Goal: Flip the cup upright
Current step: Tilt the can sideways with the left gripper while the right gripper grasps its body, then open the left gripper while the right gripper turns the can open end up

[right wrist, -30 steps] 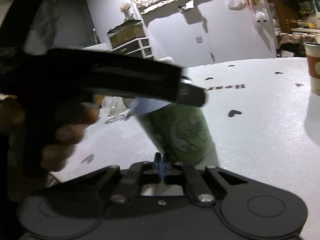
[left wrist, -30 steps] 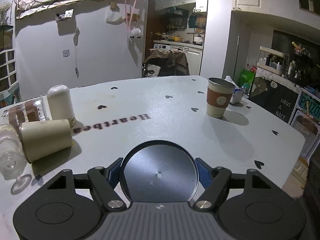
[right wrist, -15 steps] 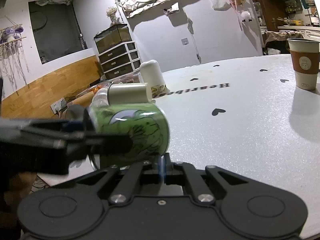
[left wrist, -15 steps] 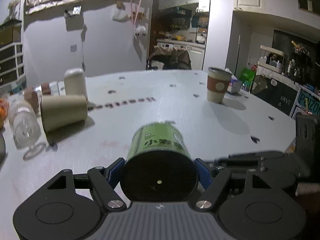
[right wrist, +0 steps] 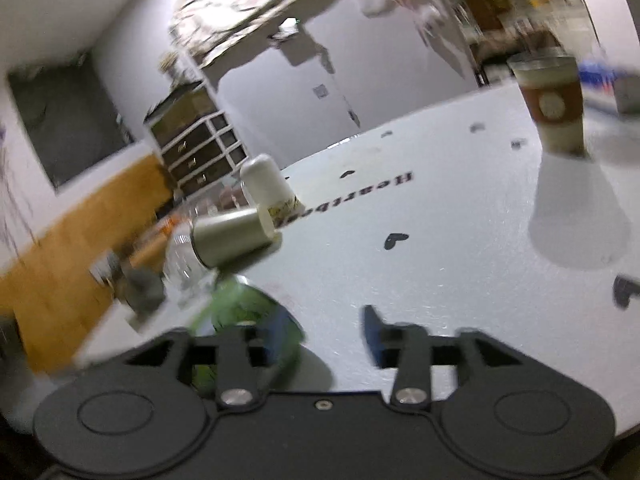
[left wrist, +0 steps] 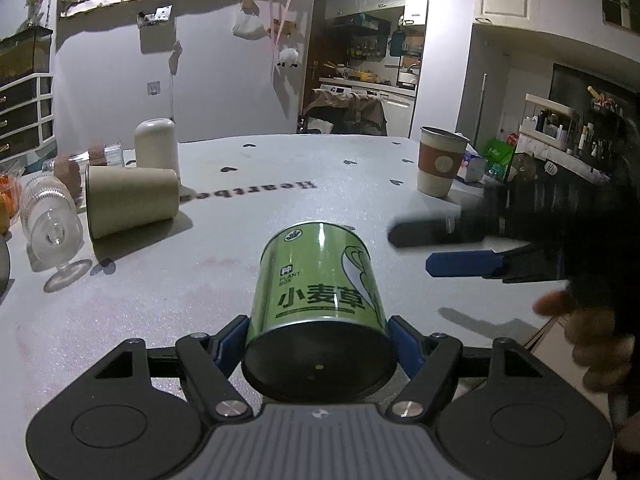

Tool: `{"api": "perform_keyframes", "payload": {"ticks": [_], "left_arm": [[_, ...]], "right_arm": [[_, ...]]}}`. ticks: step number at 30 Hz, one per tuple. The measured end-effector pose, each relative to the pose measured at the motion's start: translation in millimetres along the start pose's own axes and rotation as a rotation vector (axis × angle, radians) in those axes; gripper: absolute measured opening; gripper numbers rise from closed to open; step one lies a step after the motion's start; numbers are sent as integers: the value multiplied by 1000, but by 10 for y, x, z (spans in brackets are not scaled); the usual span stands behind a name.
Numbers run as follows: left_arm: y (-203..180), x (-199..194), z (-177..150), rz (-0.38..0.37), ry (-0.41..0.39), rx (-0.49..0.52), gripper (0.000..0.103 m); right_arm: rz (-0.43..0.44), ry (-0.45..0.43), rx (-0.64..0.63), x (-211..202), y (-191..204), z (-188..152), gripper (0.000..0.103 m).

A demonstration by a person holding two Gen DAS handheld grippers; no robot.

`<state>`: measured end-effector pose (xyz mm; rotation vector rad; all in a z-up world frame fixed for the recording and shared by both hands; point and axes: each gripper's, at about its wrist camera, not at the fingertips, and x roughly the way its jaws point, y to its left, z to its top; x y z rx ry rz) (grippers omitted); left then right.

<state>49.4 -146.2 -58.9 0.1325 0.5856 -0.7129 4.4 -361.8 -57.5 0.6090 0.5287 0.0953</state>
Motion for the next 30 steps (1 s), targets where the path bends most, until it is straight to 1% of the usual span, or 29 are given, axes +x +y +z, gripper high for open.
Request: {"api": "perform_keyframes", "payload": {"ticks": [1,2,3,4,6,9,12,17,20,21,23,25,27,28,30], "left_arm": [[-4,-3,-1,0,-1,3,75],[-5,-5,-1,0,-2,2,75],[-1,-3,-1,-1,-2,1,75],[1,-4,-1,-2,-2,0,75],[3,-8,-1,-4,-2,0,75],[0,-20,-12,-5,-7,7,75],[-2,-37,-35,-9,-19,17,75],[-18,-72,-66,-27,-28,42,74],[-75,-90,-95,-15,-42,86,74],[-78,-92,-100,-12,-45,95,74],[-86,-96,-102,-9,-50,104,74],[-94,-106,-95,-13,-60,103,76],[-83,-112,-78,-8,-67,89,89],[-78,-124,-73,4,-80,83,96],[-55,-147,-61,8,-94,75,97]], "right_arm": [[32,19,67,23,-40,51,69],[55,33,128,52,-68,83,70],[69,44,188,86,-89,107,72],[87,60,237,130,-101,123,78],[113,109,311,240,-100,127,79],[149,217,419,446,-114,113,79],[147,286,471,579,-86,92,79],[100,338,520,698,-54,86,80],[78,373,519,743,-47,65,79],[81,371,506,740,-36,68,79],[71,373,480,729,-5,73,75],[78,365,460,712,-2,86,75],[85,348,411,665,36,116,75],[79,326,367,619,77,142,74],[54,266,262,501,162,210,74]]}}
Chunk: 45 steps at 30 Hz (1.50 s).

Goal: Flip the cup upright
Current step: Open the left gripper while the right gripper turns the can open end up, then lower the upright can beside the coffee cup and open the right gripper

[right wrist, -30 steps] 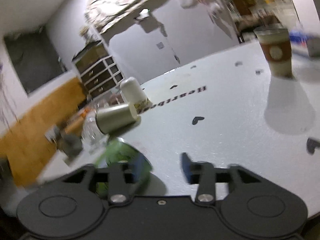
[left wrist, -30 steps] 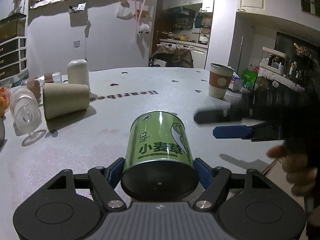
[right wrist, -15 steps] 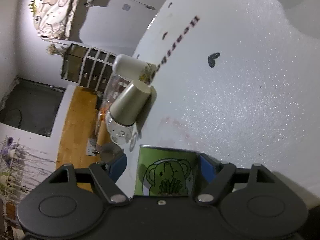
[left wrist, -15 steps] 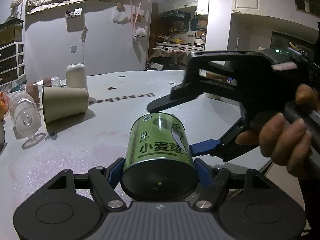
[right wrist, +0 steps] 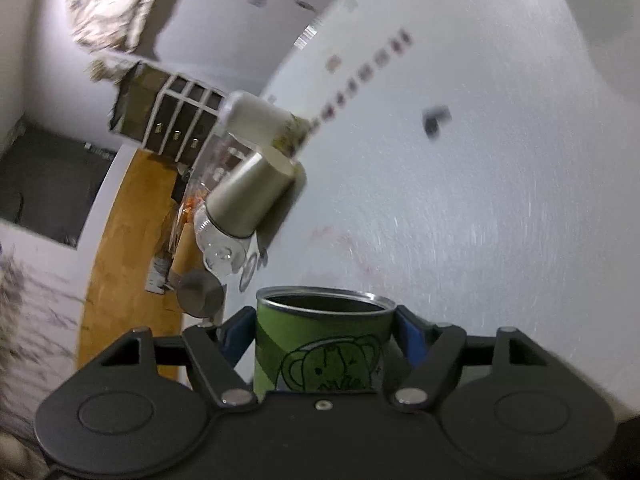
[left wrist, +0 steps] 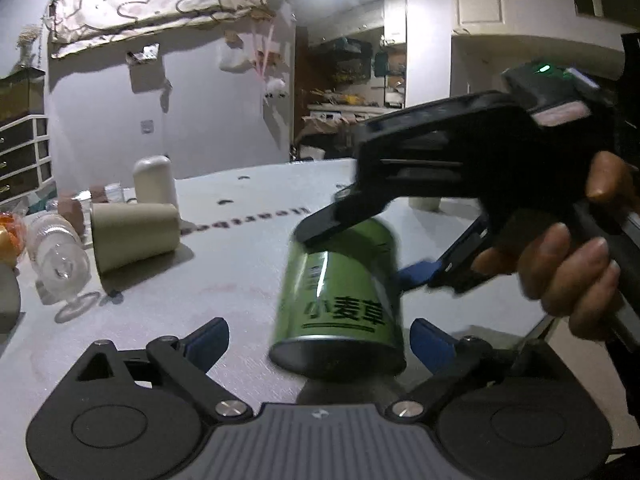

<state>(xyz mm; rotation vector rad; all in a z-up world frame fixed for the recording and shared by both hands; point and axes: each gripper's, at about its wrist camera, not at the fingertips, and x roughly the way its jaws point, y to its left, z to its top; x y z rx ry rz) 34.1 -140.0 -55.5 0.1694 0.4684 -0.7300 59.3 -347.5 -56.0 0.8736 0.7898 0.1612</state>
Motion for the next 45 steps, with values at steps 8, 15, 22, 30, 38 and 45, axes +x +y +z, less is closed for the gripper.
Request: {"api": "perform_keyframes", "payload": {"ticks": [8,15,22,30,38,45], "left_arm": [[76,20,-10,-2,2,-32,97],[136,33,-46,4,-2,-57,97],[231,111,-91,15,0,-83,97],[339,205,-114,30,11,-110,97],[356,208,-112,39,11,-109,97],[367,210,-102,44,9,-120,97]], "right_arm": [[-195,-300,-428,-377,346,139,74],[-442,-528,-616,-294,317,711,74],[-566,-640,-639,-118,82,1220,74],[-666,-661,-667,207,-156,1375,74],[-718,-655,-681,370,-298,1373,75],[-713,-658,-640,321,-366,1374,89]]}}
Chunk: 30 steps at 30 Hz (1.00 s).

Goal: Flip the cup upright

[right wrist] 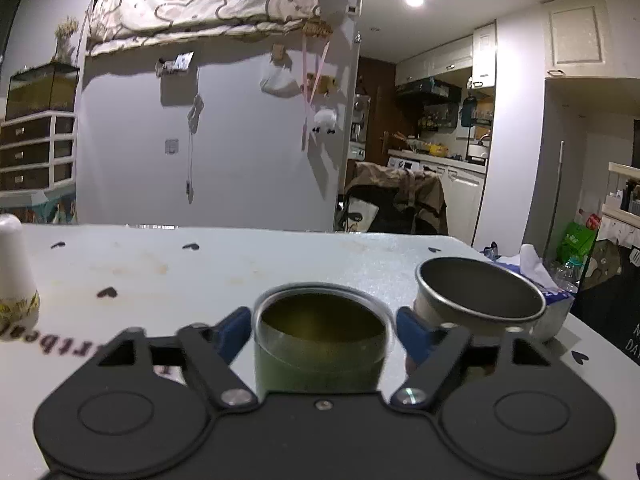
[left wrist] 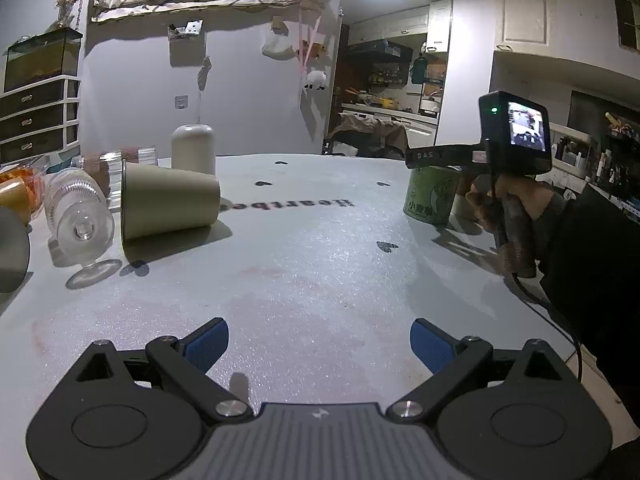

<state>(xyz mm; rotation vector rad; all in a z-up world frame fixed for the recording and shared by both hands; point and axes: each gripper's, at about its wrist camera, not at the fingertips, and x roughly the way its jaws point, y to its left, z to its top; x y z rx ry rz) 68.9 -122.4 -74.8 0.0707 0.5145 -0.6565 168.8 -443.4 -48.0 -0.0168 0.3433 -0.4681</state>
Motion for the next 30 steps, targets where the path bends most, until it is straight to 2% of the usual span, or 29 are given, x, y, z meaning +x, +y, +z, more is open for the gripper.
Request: {"api": "perform_keyframes", "payload": {"ticks": [1,6,13,16,23,30], "left_arm": [[-3,-1,-1,1,0,0,97],[-7,-15,30,4,-9,2,97],[-22,-41,142,17,-40,2,97],[-48,-58,203,24,-58,10,97],[-91,-91,302,55,-100,2,99],[-118,-172,299,88,-128,-24,103]], "right_arm": [[5,0,4,-13,-11,5,92],[32,-17,30,-202,-64,49,92],[107,-61,108,-829,-213,87,95],[123,-95,102,-1144,-257,62,97],[111,-155,71,-1816,-315,-109,102],[101,-150,87,-2236,-318,-448,103]]}}
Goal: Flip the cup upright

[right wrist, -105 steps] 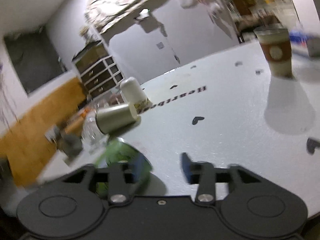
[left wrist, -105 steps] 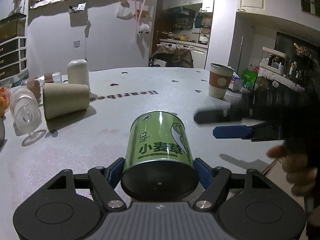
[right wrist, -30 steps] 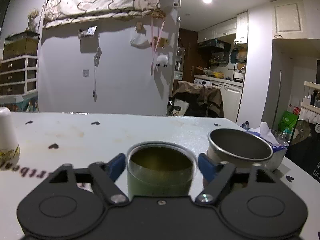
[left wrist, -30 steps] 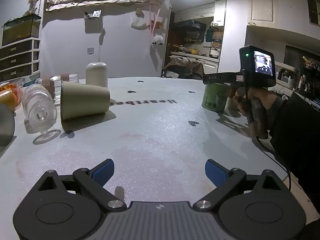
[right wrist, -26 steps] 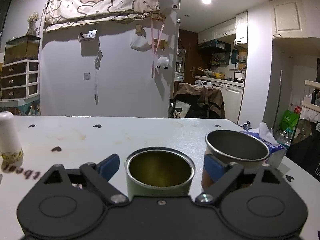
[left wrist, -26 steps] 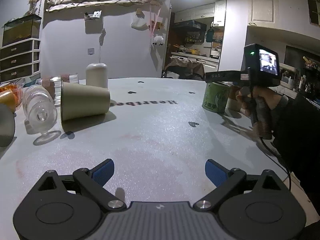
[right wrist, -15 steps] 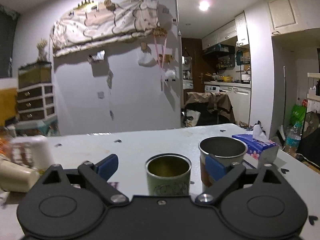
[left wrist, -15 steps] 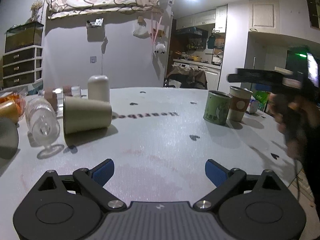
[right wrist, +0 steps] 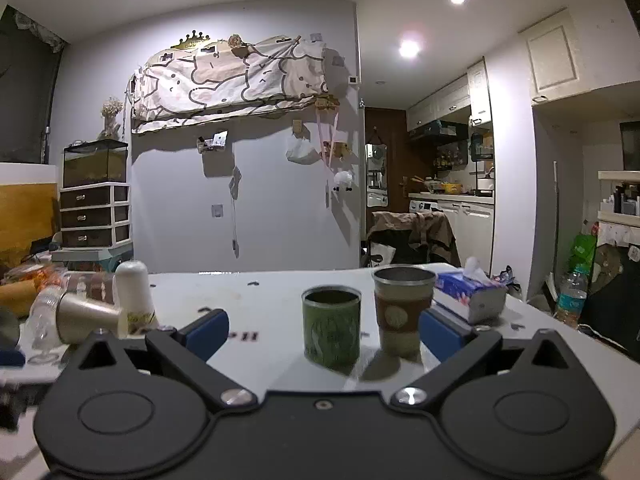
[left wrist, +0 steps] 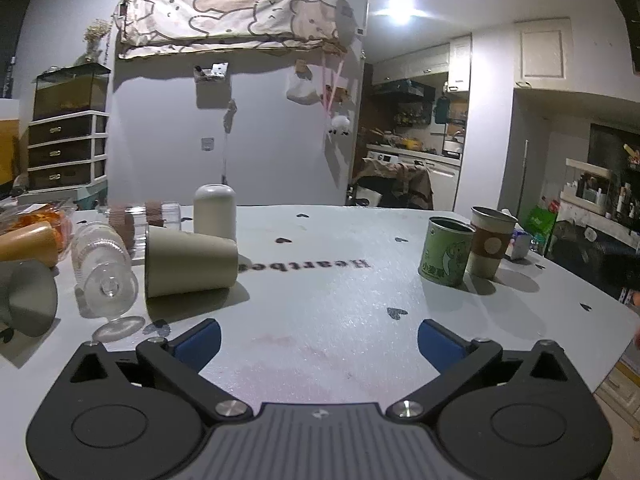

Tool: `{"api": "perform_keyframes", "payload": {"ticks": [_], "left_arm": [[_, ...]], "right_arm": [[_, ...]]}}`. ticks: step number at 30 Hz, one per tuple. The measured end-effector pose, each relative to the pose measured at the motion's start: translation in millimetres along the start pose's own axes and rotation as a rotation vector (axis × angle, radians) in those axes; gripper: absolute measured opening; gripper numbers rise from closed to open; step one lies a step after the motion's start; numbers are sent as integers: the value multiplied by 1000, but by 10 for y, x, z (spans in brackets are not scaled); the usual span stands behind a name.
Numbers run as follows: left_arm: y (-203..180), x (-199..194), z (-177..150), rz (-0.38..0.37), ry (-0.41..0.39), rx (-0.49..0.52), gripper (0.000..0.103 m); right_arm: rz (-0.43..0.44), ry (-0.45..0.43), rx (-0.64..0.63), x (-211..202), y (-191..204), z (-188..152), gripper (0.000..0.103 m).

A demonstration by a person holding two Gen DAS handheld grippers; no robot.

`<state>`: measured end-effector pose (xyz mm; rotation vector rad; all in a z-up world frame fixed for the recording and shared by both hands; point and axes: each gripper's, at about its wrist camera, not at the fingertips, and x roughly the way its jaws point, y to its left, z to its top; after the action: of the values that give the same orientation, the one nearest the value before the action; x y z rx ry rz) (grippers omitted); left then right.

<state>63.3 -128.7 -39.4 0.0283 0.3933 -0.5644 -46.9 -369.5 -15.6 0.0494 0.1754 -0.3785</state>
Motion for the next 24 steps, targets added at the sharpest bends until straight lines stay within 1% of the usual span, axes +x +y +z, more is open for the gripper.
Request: {"api": "perform_keyframes", "payload": {"ticks": [6,12,19,24], "left_arm": [[-24,-68,-24,19,-14,0,103],[-64,-118,-66,32,-24,6,103],[-91,-150,-83,60,-30,13,103],[-91,-175,-86,64,-35,16,103]], "right_arm": [[-9,24,-20,-214,54,-226,103],[-4,40,-15,-371,103,-361,103],[-6,46,-14,-437,122,-403,103],[-11,47,-8,-477,119,-433,103]]}}
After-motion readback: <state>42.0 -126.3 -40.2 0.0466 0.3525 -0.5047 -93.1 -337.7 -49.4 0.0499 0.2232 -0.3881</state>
